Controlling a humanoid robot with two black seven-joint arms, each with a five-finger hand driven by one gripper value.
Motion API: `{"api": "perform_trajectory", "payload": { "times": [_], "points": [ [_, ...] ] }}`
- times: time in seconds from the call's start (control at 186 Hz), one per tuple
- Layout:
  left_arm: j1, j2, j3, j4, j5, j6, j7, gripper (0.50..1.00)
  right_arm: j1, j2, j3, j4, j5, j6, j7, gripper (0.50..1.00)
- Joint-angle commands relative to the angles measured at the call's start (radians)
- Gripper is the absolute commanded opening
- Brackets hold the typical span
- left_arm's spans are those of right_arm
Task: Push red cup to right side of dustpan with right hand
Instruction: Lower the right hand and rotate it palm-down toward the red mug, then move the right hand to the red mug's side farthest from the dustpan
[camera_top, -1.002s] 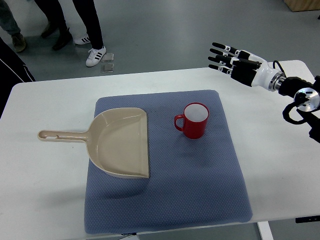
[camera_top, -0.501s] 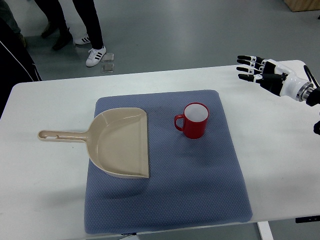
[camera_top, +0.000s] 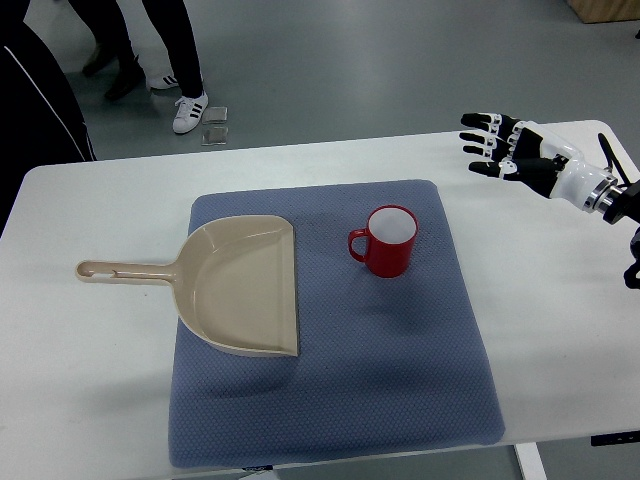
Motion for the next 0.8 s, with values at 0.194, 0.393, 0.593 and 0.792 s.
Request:
{"api": "perform_trajectory", "payload": {
  "times": [0.194, 0.393, 0.593, 0.792],
  "points": [
    [0.0, 0.0, 0.0, 0.0, 0.0, 0.0, 0.0, 1.0, -0.041, 0.019, -0.073, 0.021, -0.028, 0.0, 0.053, 0.934],
    [0.0, 0.0, 0.0, 0.0, 0.0, 0.0, 0.0, 1.0, -0.066, 0.048, -0.073, 0.021, -0.034, 0.0, 0.053, 0.934],
    [0.0, 0.0, 0.0, 0.0, 0.0, 0.0, 0.0, 1.0, -0.081, 0.071, -0.071, 0.023, -0.031, 0.0, 0.053, 0.934],
    [0.0, 0.0, 0.0, 0.0, 0.0, 0.0, 0.0, 1.0, -0.107, 0.119, -0.071, 0.024, -0.036, 0.0, 0.053, 0.934]
  ]
}}
